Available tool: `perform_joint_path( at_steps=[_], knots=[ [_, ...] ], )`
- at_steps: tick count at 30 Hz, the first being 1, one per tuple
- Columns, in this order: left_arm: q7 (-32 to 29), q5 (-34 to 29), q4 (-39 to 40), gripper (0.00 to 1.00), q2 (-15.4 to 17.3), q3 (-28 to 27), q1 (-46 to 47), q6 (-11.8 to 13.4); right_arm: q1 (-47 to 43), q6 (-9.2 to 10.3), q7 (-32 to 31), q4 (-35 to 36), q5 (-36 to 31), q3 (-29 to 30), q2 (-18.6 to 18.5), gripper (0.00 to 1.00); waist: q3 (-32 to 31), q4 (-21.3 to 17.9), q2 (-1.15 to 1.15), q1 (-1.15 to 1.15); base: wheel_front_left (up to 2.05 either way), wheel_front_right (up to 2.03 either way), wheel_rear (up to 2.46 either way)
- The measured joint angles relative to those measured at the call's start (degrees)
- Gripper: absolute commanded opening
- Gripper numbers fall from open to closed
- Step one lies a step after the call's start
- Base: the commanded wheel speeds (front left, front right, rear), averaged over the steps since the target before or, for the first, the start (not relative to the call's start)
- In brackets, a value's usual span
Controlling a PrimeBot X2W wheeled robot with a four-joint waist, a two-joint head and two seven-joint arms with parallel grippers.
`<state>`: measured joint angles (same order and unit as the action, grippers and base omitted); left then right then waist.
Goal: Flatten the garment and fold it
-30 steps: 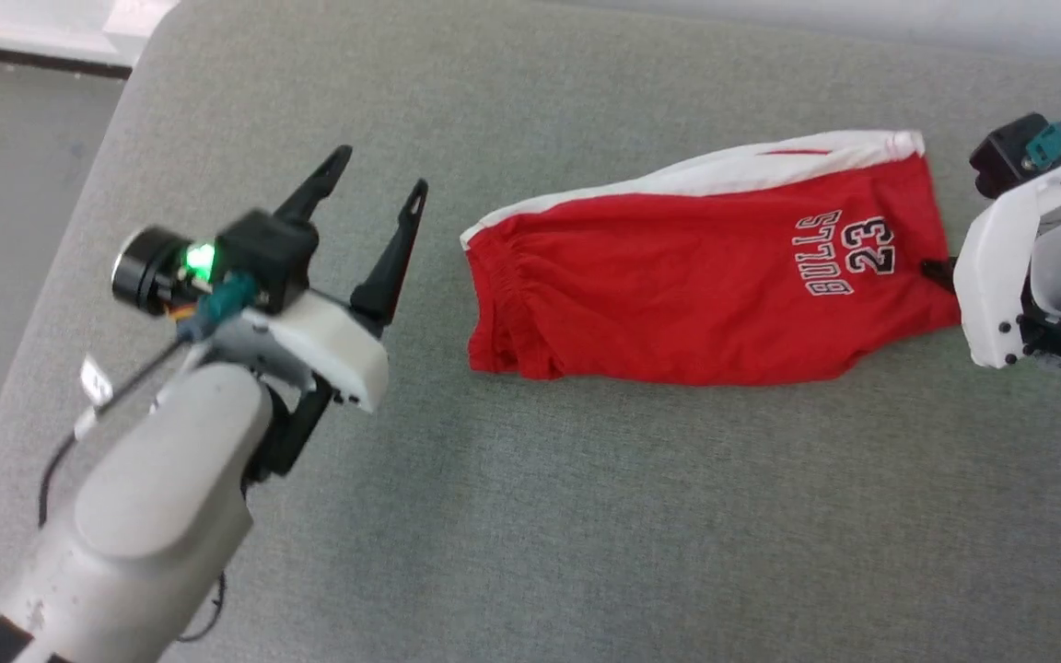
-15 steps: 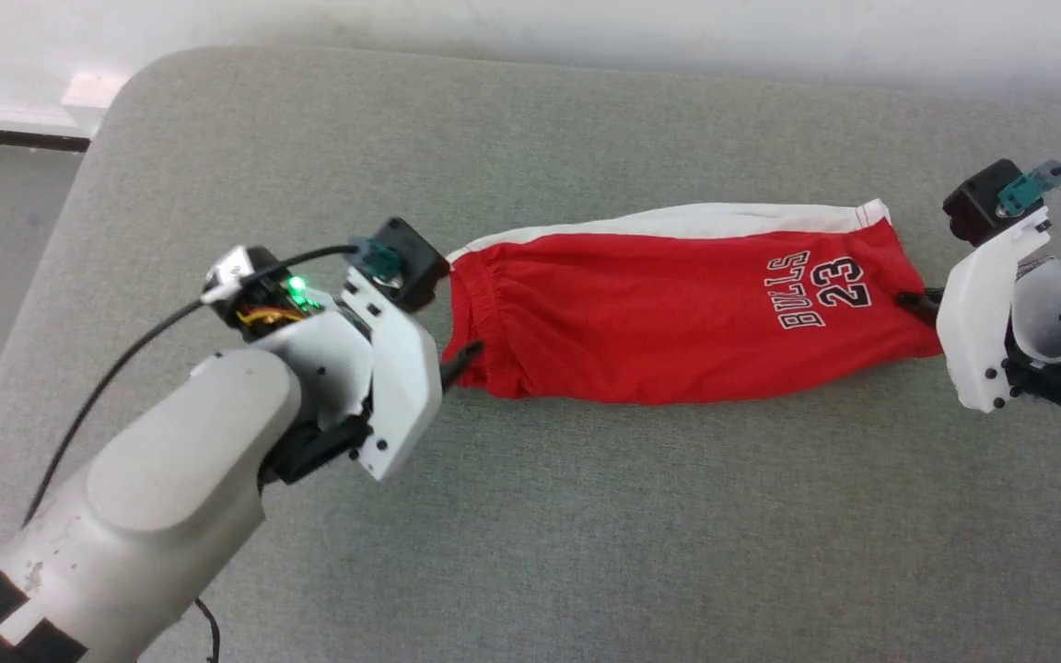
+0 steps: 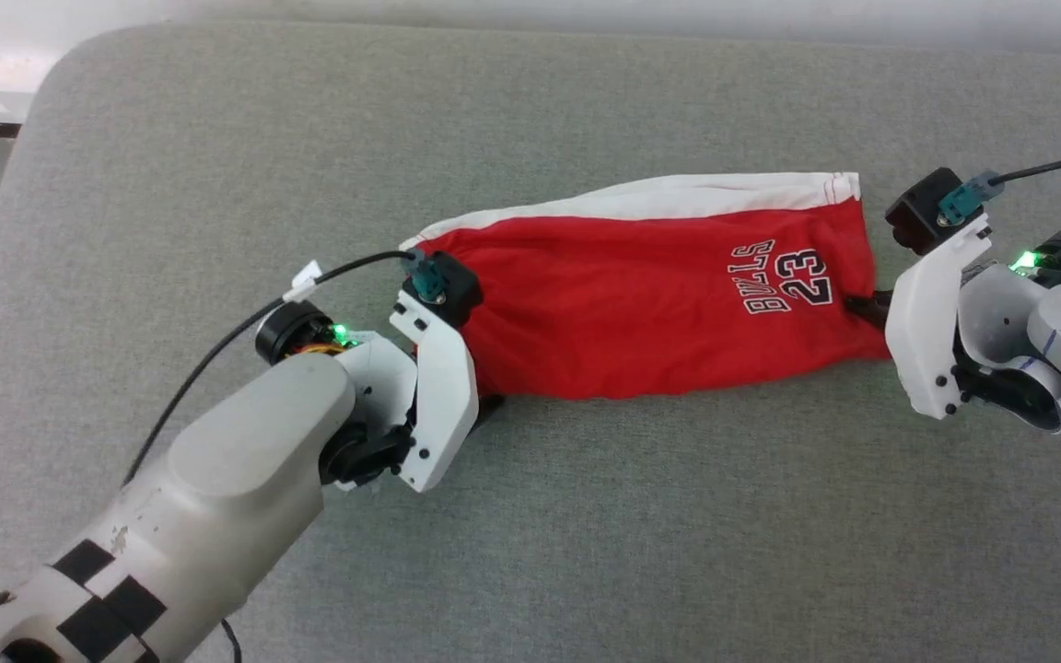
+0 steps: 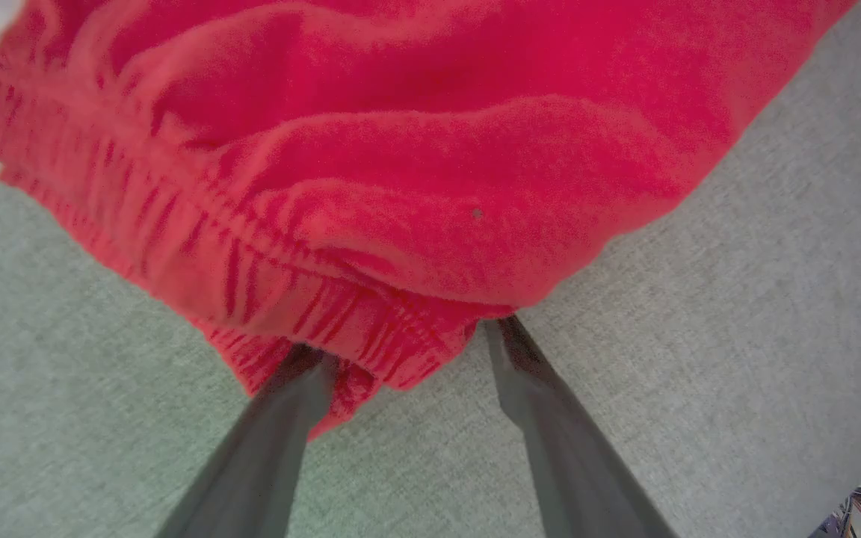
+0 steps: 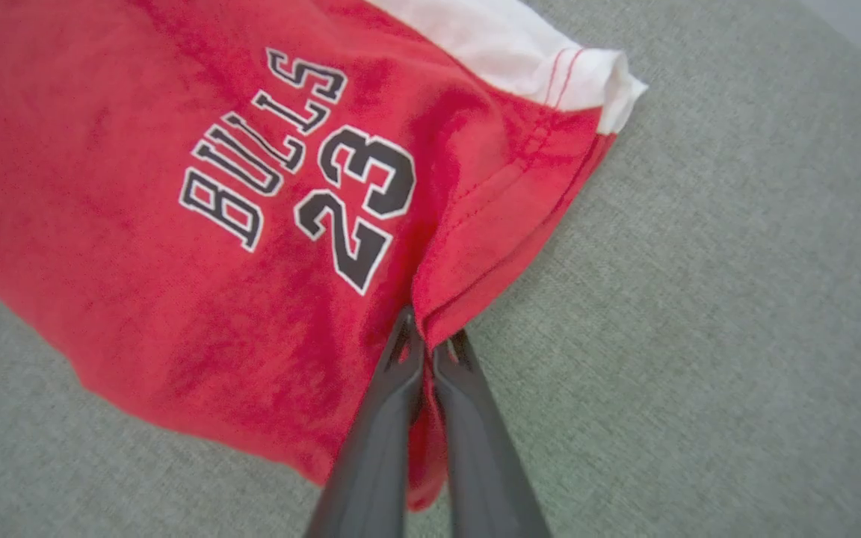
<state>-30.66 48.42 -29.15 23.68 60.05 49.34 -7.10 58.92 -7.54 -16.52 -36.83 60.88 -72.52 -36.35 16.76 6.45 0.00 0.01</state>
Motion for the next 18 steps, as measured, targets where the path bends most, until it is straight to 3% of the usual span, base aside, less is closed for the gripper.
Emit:
perform_joint_path(
  at_steps=[1, 2, 3, 10, 18],
  knots=[
    [-0.09, 0.48, -0.27, 0.6, 0.09, 0.7, 0.49, 0.0, 0.02, 0.0, 0.09, -0.02, -0.01, -0.04, 0.08, 0.0, 0.13, -0.24, 0.0, 0.0, 0.0, 0.0, 0.0],
    [0.22, 1.08, -0.57, 0.1, 0.2, 1.1, 0.79, 0.0, 0.03, 0.0, 0.16, -0.03, -0.01, -0.09, 0.13, 0.0, 0.22, -0.44, 0.0, 0.0, 0.0, 0.0, 0.0],
    [0.87, 1.83, -0.93, 0.0, 0.27, 1.37, 0.91, 0.0, 0.02, 0.0, 0.49, -0.04, -0.01, -0.14, 0.14, 0.0, 0.26, -0.6, 0.0, 0.0, 0.0, 0.0, 0.0],
    [9.84, 4.46, -1.44, 0.0, 1.45, 2.98, -0.27, 0.0, -0.54, 0.0, 4.1, 0.1, -0.29, -0.35, 0.02, 0.0, -0.9, -0.76, 0.0, -0.01, 0.0, 0.0, 0.0],
    [18.14, 3.13, 3.59, 0.0, 5.69, 3.64, -3.59, 0.0, -2.48, 0.0, 10.72, 4.17, -1.38, -0.47, -2.43, 0.0, -4.14, -0.78, 0.0, -0.01, 0.0, 0.0, 0.0]
  ],
)
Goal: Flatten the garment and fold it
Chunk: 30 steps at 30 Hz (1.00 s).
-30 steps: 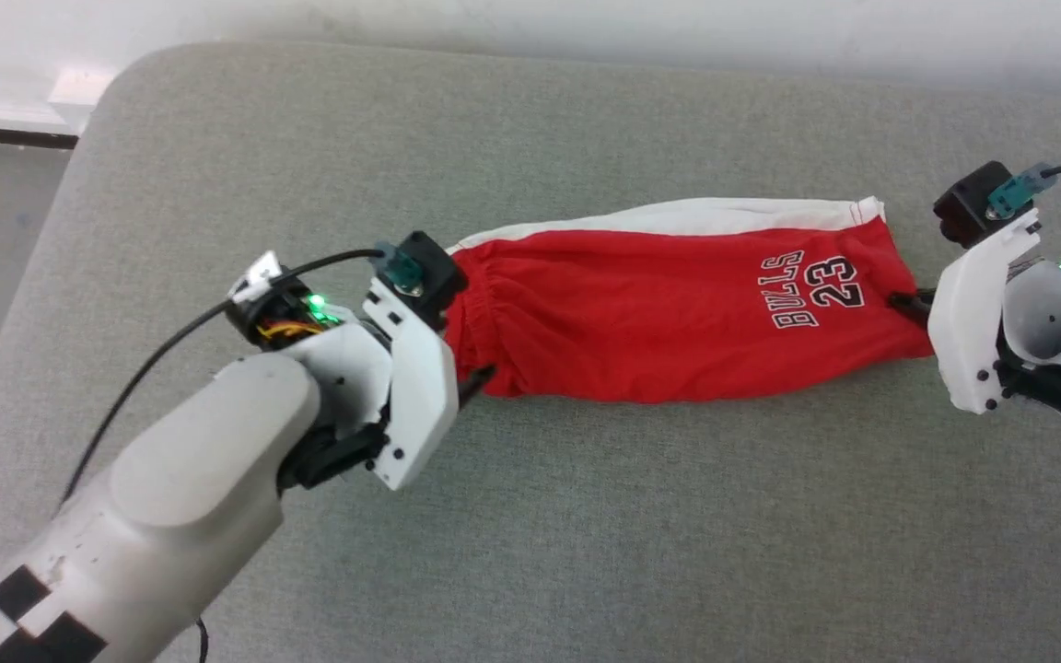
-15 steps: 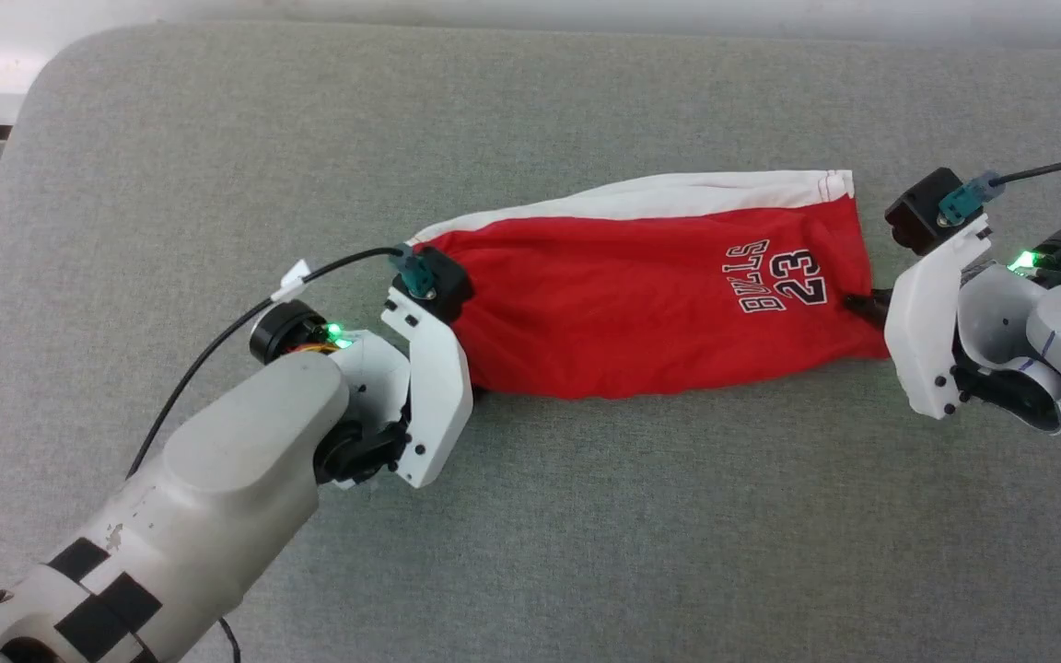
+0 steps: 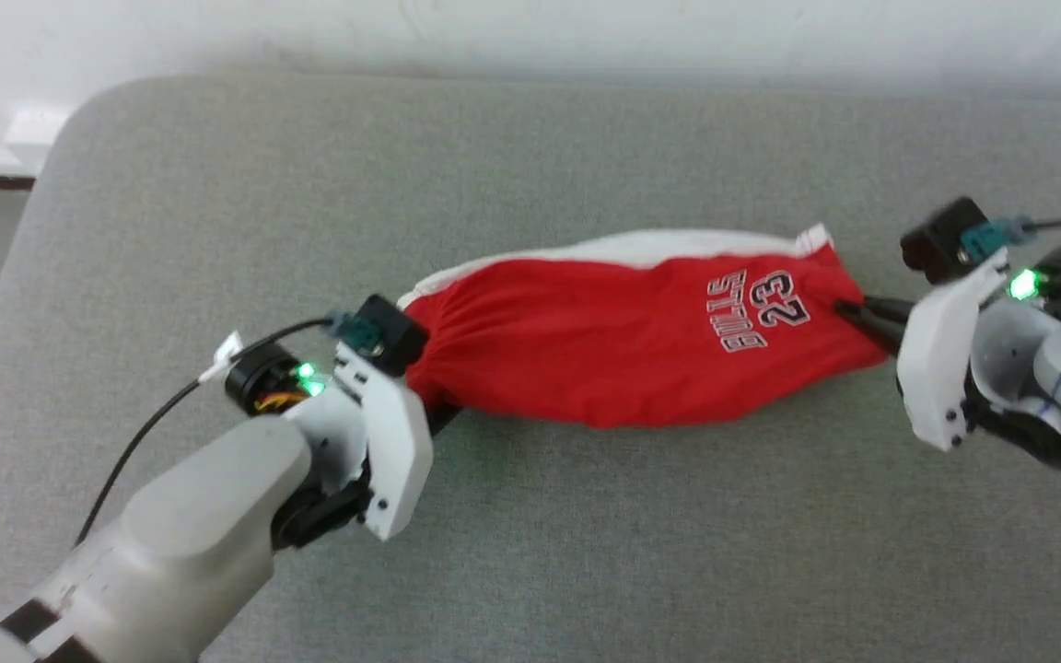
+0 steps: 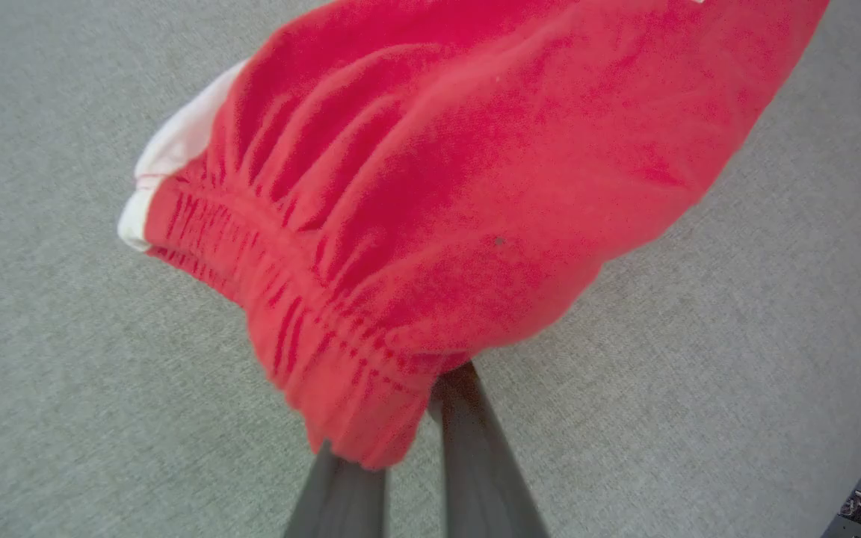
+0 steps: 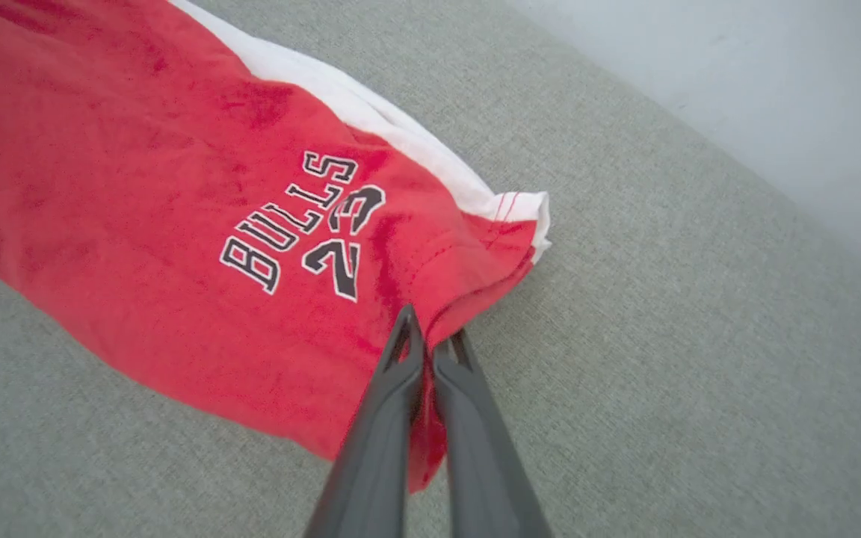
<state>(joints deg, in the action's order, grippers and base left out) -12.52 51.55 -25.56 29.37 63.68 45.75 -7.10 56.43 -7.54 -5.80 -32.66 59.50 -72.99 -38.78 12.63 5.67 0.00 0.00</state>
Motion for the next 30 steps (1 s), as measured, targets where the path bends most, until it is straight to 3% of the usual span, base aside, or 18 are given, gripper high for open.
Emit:
perform_joint_path(
  at_steps=[5, 11, 17, 18, 19, 20, 22, 26, 30],
  knots=[
    [0.52, 0.02, 6.34, 0.0, 3.87, 1.03, -5.43, 1.66, -5.26, 0.0, 3.3, 5.36, -0.76, -0.02, -4.63, 0.0, -2.76, -0.16, 0.0, 0.01, 0.0, 0.0, 0.0],
    [1.03, 0.49, 11.48, 0.0, 5.14, 3.1, -13.29, 4.87, -16.19, -0.01, 6.35, 10.0, -0.83, 0.93, -9.9, 0.0, -5.04, -0.24, 0.0, 0.02, 0.0, 0.0, 0.0],
    [2.99, 1.8, 11.66, 0.0, 4.12, 3.53, -17.56, 7.23, -25.79, 0.01, 7.09, 11.18, -2.09, 4.66, -8.99, 0.0, -5.6, -0.47, 0.0, 0.01, 0.0, 0.0, 0.0],
    [3.6, 2.09, 11.65, 0.39, 3.97, 3.43, -18.06, 7.46, -26.94, 0.0, 7.27, 11.28, -2.24, 5.68, -8.46, 0.0, -5.81, -0.48, 0.0, 0.01, 0.0, 0.0, 0.0],
    [4.47, 2.05, 11.58, 1.0, 3.92, 3.25, -18.53, 8.08, -28.03, 0.0, 7.66, 11.24, -2.88, 6.71, -8.01, 0.0, -6.01, -0.49, 0.0, 0.01, 0.0, 0.0, 0.0],
    [5.45, 1.83, 11.49, 1.0, 4.04, 3.12, -18.96, 8.81, -29.13, 0.0, 7.89, 11.22, -3.56, 7.98, -7.64, 0.25, -6.26, -0.5, 0.0, 0.01, 0.0, 0.0, 0.0],
    [6.73, 1.83, 11.68, 1.0, 4.7, 2.82, -19.97, 9.87, -31.05, 0.0, 7.94, 11.35, -4.91, 10.47, -7.1, 1.0, -6.92, -0.56, 0.0, 0.01, 0.0, 0.0, 0.0],
    [10.2, 1.83, 14.5, 1.0, 7.44, 1.3, -22.84, 12.66, -33.82, 0.0, 7.83, 12.69, -8.51, 17.19, -7.42, 1.0, -8.55, -0.75, 0.0, 0.01, 0.0, 0.0, 0.0],
    [15.1, -0.01, 19.3, 1.0, 11.4, -1.64, -23.88, 17.85, -35.85, 0.0, 6.1, 16.95, -12.06, 25.26, -8.58, 1.0, -10.07, -0.82, 0.0, 0.01, 0.0, 0.0, 0.0]
  ],
)
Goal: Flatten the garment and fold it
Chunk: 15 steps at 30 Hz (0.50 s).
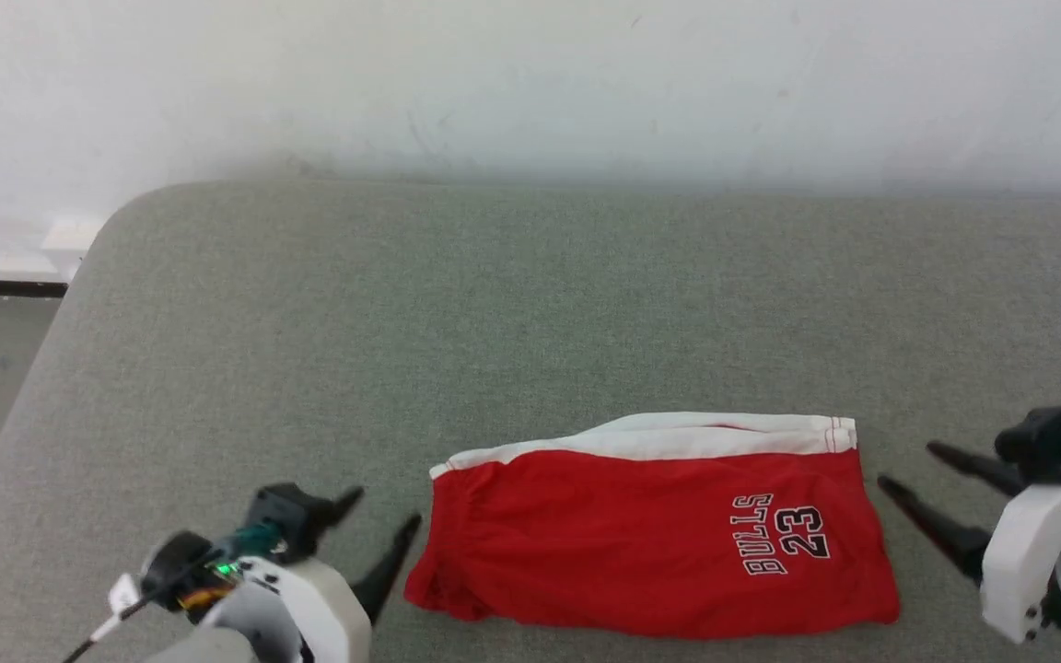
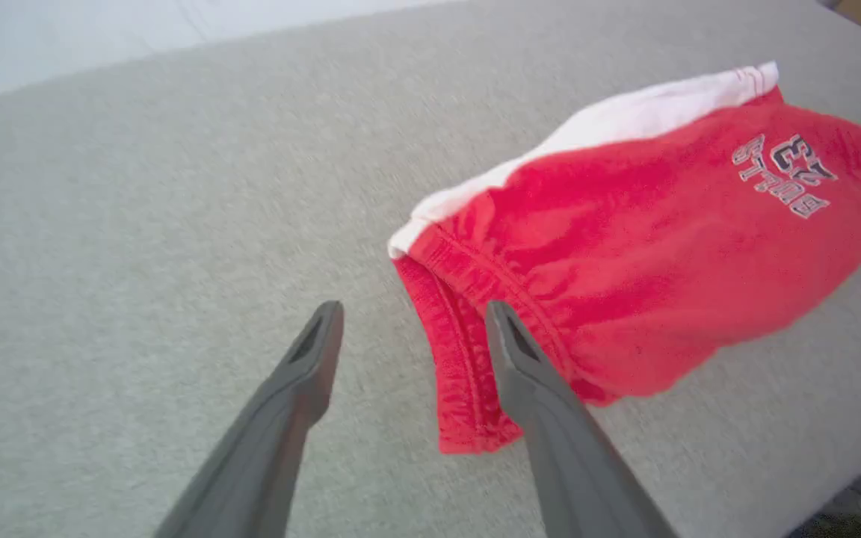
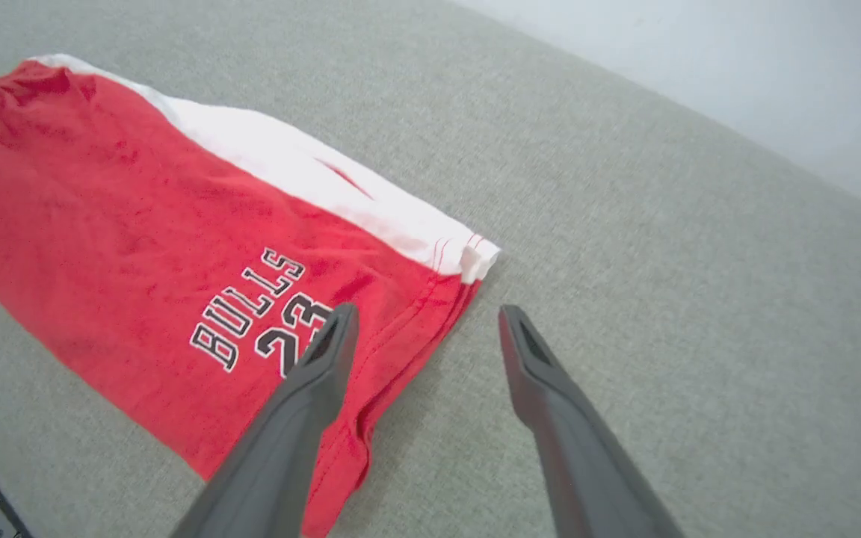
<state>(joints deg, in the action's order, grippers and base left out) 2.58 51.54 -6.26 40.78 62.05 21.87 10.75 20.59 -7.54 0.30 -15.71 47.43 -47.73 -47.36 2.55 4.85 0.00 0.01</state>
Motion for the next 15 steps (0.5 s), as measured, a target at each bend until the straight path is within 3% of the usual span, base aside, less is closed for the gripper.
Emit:
perform_joint_path(
  at_steps=[5, 8, 12, 15],
  knots=[
    [9.53, -4.77, 4.22, 1.0, 1.15, -6.21, 0.25, 9.03, -2.04, 0.0, -6.1, 4.98, -4.52, 10.07, -0.16, 1.0, -0.58, 0.28, 0.0, 0.0, 0.0, 0.0, 0.0],
    [11.66, -8.33, 5.09, 1.0, 0.67, -9.42, 0.35, 13.24, -2.6, 0.0, -12.22, 7.54, -6.83, 13.45, 0.02, 1.0, -0.36, 0.18, 0.0, -0.01, 0.0, 0.0, 0.0],
    [12.15, -13.47, 7.34, 1.0, -2.75, -17.18, -0.19, 18.2, -3.62, 0.0, -21.28, 9.84, -6.82, 14.44, 0.16, 1.0, 0.27, 0.14, 0.0, -0.01, 0.0, 0.0, 0.0],
    [12.16, -19.19, 8.83, 1.0, -6.1, -23.19, -2.41, 19.58, -3.99, 0.0, -27.4, 9.78, -5.42, 14.79, 0.22, 1.0, 0.96, 0.2, 0.0, -0.01, 0.0, 0.0, 0.0]
  ],
)
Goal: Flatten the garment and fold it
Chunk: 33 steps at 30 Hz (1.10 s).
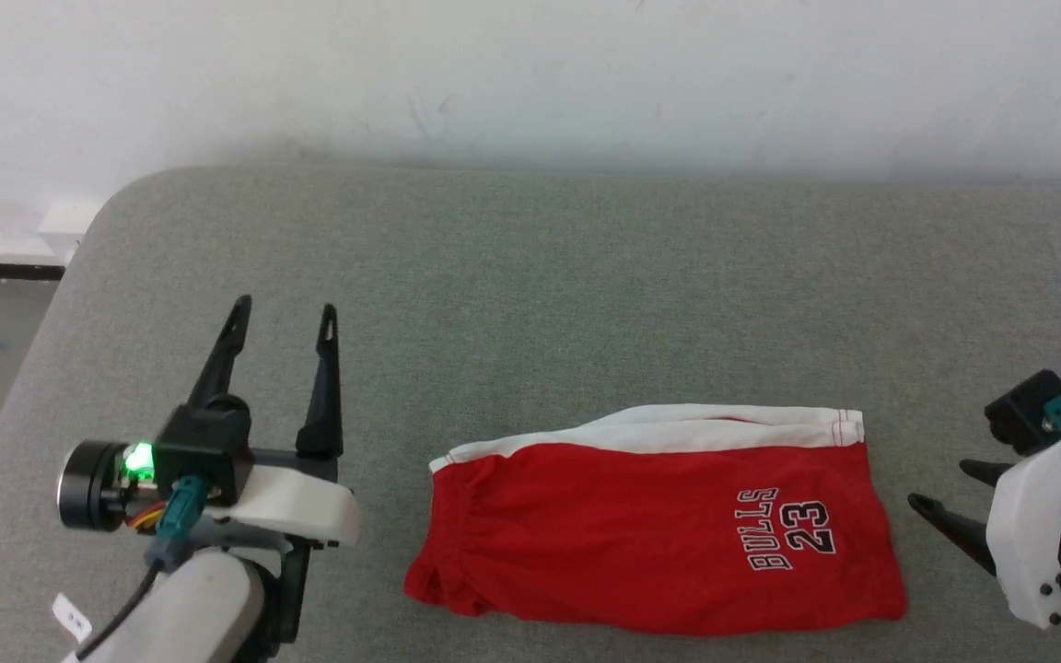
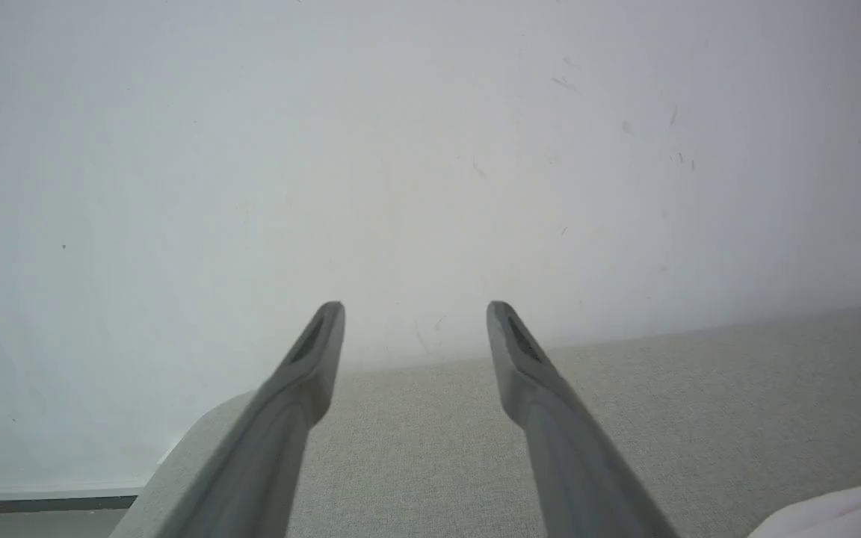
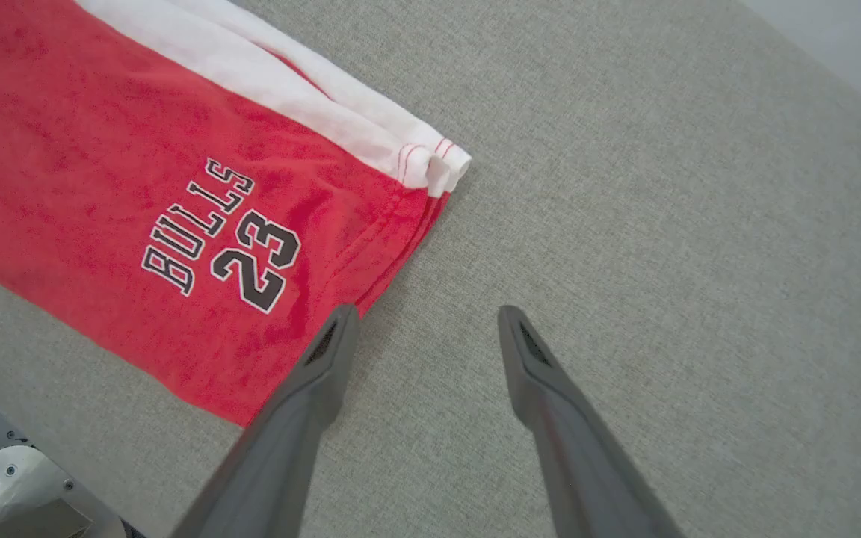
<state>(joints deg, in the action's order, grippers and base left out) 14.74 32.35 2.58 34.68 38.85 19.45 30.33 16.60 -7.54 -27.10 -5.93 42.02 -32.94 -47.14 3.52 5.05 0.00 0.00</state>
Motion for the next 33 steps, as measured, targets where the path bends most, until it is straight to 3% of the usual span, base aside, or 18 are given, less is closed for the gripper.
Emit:
perform_joint_path(
  at_steps=[8, 18, 24, 26, 33],
  knots=[
    [-0.01, -11.69, 0.23, 1.0, -11.02, -14.9, -9.67, 0.58, 1.11, 0.0, -6.65, -4.12, 2.9, 3.18, 5.67, 1.0, 2.42, 0.65, 0.0, 0.0, 0.0, 0.0, 0.0],
    [-0.01, -21.86, -1.08, 1.0, -20.23, -23.27, -14.66, -7.4, 3.09, 0.01, -7.56, -12.68, 3.15, 3.61, 13.18, 1.0, 5.06, 1.8, 0.0, -0.01, 0.0, 0.0, 0.0],
    [0.0, -24.98, -2.42, 1.0, -23.48, -26.66, -14.89, -11.71, 3.07, 0.01, -5.95, -14.81, 3.24, 2.46, 13.93, 1.0, 5.29, 2.37, 0.0, 0.0, 0.0, 0.0, 0.0],
    [-0.01, -25.97, -2.78, 1.0, -24.03, -27.55, -15.24, -12.71, 3.09, 0.02, -4.82, -15.16, 3.35, 2.03, 13.91, 0.0, 5.12, 2.2, 0.0, 0.0, 0.0, 0.0, 0.0],
    [-0.01, -28.18, -3.52, 1.0, -25.2, -29.91, -15.88, -15.26, 3.14, 0.0, -1.23, -15.66, 5.13, 0.48, 13.97, 0.0, 3.77, 1.28, 0.0, 0.0, 0.0, 0.0, 0.0]
  ],
)
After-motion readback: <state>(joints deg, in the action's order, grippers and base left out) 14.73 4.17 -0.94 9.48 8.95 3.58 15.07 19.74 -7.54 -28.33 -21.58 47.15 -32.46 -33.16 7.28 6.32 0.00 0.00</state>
